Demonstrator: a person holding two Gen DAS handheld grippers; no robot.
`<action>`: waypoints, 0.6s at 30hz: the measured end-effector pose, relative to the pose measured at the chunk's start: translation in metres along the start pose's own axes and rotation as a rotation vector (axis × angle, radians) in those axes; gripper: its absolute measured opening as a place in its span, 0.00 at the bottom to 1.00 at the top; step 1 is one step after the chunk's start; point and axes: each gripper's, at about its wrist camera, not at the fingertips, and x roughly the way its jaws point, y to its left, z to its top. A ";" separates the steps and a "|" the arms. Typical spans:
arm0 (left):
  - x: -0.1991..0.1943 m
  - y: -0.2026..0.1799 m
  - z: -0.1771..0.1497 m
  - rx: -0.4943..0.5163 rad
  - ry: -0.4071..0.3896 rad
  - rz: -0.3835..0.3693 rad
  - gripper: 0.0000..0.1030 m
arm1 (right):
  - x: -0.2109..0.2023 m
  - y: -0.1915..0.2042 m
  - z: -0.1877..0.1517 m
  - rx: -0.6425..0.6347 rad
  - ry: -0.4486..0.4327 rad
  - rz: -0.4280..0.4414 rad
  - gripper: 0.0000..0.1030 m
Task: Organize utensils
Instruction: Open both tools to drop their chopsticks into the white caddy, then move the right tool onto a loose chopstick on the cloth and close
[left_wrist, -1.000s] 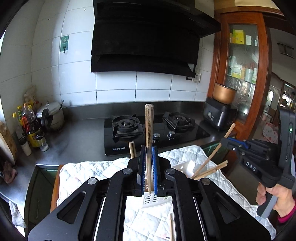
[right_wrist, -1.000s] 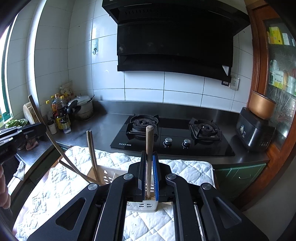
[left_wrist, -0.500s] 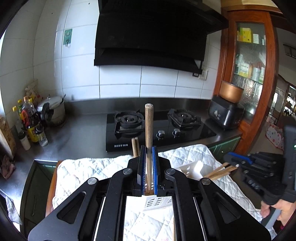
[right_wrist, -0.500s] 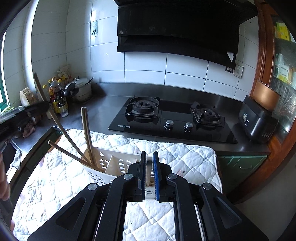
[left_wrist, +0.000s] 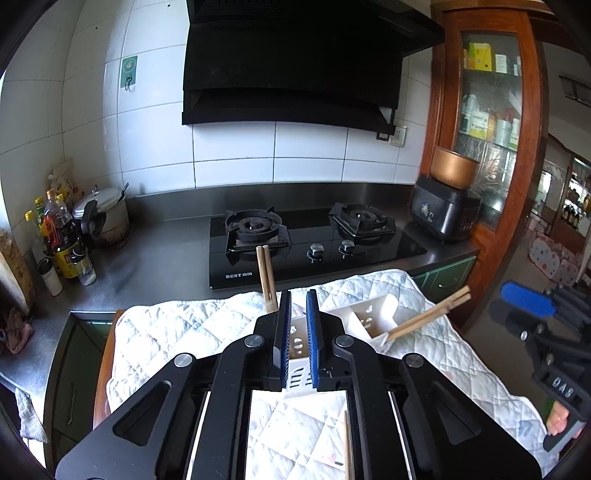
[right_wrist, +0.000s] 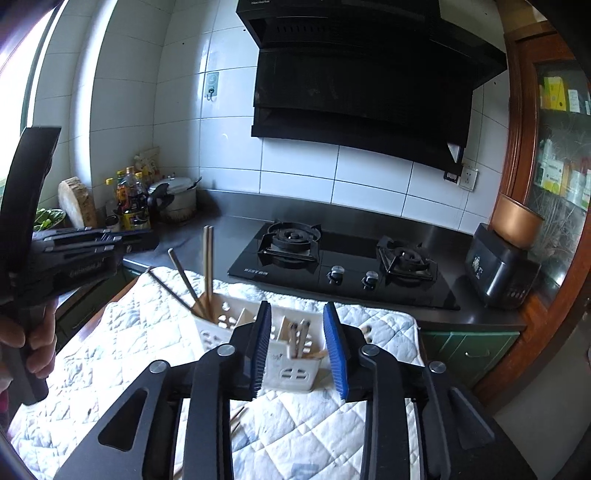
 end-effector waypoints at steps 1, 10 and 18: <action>-0.008 0.000 -0.003 -0.002 -0.008 -0.006 0.09 | -0.004 0.003 -0.007 0.000 0.009 0.005 0.31; -0.080 0.007 -0.059 -0.007 -0.050 0.018 0.38 | -0.010 0.045 -0.100 -0.008 0.156 0.069 0.32; -0.117 0.030 -0.128 -0.050 -0.016 0.054 0.50 | 0.001 0.089 -0.177 0.079 0.304 0.169 0.26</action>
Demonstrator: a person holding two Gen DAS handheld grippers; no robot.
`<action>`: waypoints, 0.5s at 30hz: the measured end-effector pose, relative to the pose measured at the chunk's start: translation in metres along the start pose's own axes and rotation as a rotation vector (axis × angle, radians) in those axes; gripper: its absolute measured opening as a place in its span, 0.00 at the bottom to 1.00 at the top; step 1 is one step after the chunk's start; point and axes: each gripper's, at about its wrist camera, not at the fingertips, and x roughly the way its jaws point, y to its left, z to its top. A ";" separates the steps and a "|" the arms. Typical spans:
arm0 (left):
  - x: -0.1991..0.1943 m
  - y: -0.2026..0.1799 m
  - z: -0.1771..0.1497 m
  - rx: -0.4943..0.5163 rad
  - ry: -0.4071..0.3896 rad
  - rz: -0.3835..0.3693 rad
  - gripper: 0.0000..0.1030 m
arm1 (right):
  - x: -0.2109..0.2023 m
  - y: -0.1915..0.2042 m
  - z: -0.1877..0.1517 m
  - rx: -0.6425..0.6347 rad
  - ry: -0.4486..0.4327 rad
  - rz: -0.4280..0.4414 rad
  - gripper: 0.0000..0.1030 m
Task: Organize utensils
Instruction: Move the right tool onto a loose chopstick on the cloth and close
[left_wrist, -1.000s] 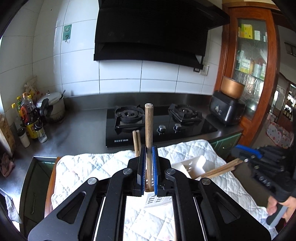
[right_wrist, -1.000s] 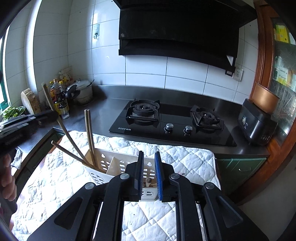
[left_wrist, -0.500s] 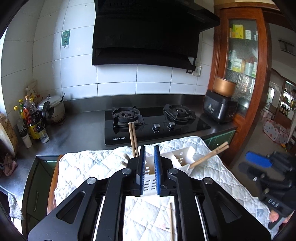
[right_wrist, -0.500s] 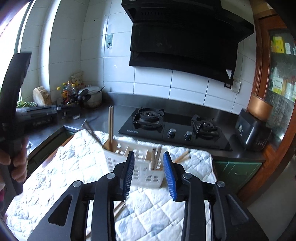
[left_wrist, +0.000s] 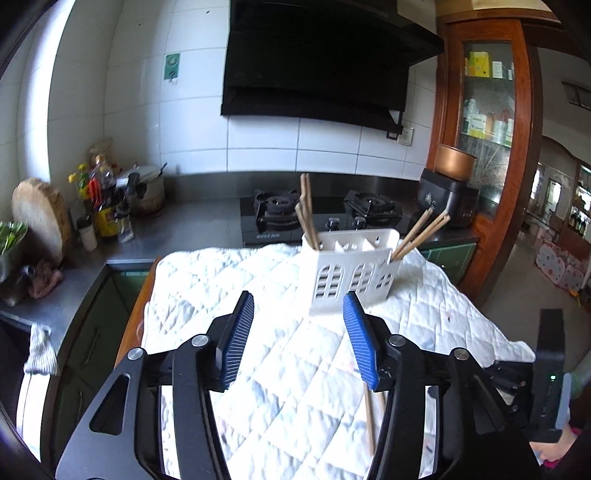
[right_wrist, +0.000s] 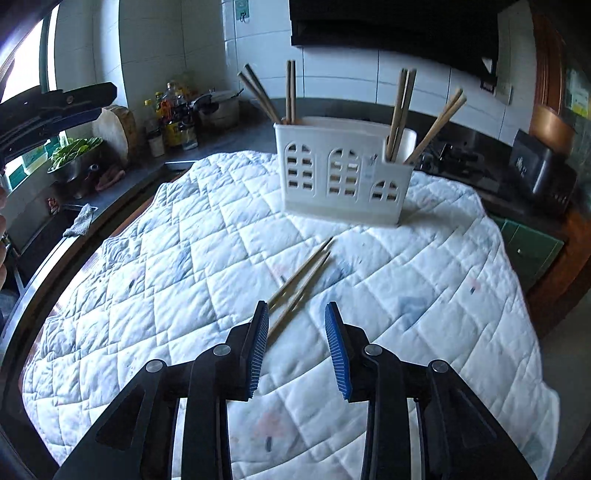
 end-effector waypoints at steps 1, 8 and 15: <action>-0.003 0.004 -0.008 -0.008 0.004 0.006 0.50 | 0.004 0.005 -0.006 0.013 0.010 0.009 0.25; -0.022 0.021 -0.050 -0.057 0.013 0.028 0.54 | 0.032 0.020 -0.030 0.114 0.075 0.056 0.21; -0.038 0.025 -0.076 -0.056 0.009 0.064 0.56 | 0.048 0.019 -0.040 0.217 0.112 0.077 0.19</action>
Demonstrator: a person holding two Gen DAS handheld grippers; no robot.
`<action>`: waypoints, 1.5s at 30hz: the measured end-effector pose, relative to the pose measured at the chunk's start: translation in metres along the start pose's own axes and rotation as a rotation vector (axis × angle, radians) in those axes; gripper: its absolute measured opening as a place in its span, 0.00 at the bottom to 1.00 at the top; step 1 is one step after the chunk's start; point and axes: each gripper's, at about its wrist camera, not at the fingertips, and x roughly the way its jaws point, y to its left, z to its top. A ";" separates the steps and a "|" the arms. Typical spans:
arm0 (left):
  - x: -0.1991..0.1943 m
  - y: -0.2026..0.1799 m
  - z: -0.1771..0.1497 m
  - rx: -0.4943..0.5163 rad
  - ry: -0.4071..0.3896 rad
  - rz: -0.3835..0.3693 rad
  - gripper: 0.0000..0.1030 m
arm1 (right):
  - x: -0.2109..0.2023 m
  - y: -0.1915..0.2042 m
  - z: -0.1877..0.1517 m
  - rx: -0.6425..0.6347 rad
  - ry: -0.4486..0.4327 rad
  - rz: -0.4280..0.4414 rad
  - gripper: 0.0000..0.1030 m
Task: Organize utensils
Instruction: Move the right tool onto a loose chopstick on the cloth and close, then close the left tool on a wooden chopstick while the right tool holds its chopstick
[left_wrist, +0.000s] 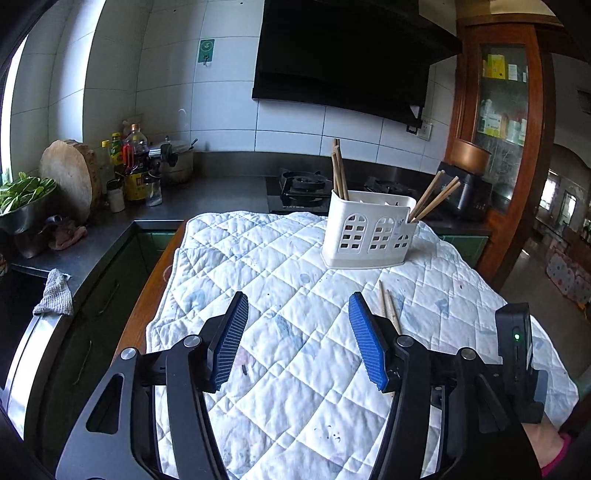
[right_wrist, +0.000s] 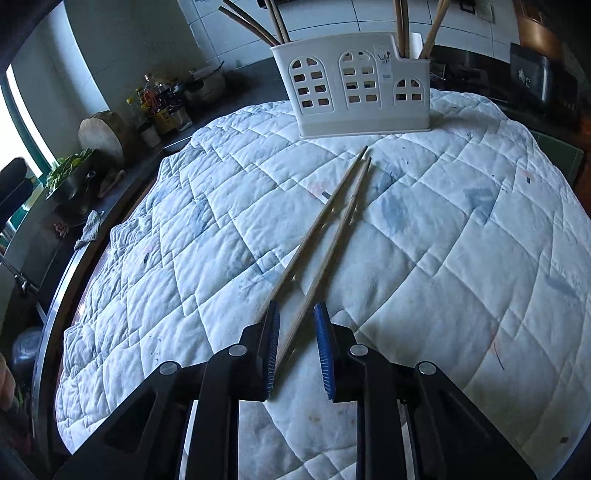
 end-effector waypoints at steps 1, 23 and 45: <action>-0.001 0.001 -0.003 -0.004 0.002 0.000 0.57 | 0.003 -0.001 -0.001 0.015 0.009 0.013 0.17; 0.027 -0.018 -0.046 -0.008 0.127 -0.041 0.57 | 0.001 -0.008 -0.006 0.077 -0.013 -0.033 0.09; 0.090 -0.069 -0.077 -0.003 0.321 -0.198 0.55 | -0.032 -0.045 -0.043 -0.017 -0.052 -0.119 0.08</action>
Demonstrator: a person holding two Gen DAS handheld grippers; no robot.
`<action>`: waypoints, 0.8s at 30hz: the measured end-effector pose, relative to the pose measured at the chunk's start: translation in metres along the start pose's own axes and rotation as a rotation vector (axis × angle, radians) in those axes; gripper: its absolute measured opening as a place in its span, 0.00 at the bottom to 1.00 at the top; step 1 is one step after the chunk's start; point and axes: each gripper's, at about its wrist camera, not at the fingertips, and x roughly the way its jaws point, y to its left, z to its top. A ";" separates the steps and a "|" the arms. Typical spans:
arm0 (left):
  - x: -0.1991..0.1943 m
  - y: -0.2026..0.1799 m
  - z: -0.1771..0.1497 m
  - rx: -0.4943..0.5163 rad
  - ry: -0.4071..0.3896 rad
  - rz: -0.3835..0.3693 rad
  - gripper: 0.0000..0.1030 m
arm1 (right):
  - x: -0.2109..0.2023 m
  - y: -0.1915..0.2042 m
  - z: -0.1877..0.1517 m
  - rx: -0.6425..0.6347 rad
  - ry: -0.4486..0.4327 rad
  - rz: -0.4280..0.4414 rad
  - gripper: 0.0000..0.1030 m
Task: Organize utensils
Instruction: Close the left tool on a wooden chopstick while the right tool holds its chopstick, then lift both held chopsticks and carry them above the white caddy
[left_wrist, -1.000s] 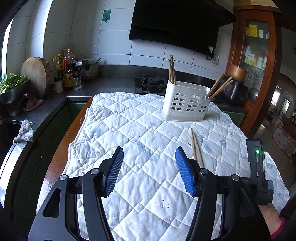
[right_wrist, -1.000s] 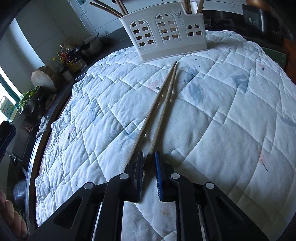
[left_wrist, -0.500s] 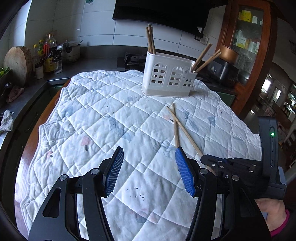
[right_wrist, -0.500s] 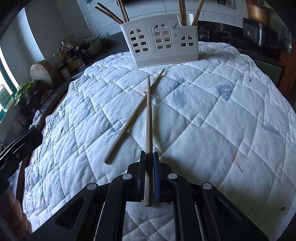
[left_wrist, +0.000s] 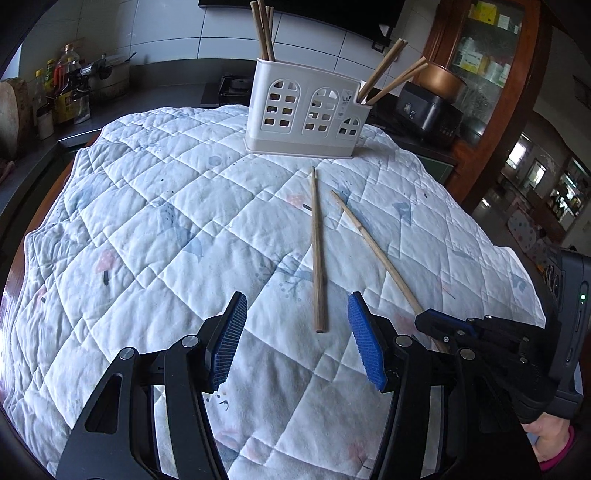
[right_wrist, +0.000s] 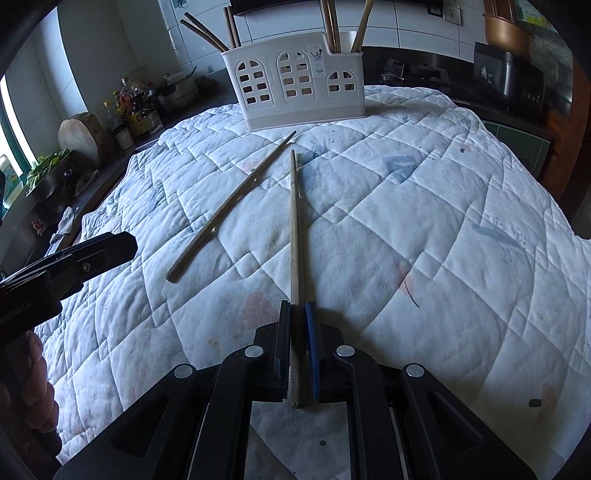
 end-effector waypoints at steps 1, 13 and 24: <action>0.002 -0.002 0.000 0.005 0.004 -0.004 0.55 | 0.000 0.001 -0.001 -0.006 -0.002 -0.002 0.09; 0.042 -0.016 0.007 0.031 0.069 -0.028 0.44 | -0.003 -0.002 -0.006 -0.001 -0.011 0.015 0.08; 0.062 -0.022 0.009 0.056 0.080 0.029 0.21 | -0.009 -0.009 -0.007 0.018 -0.022 0.032 0.07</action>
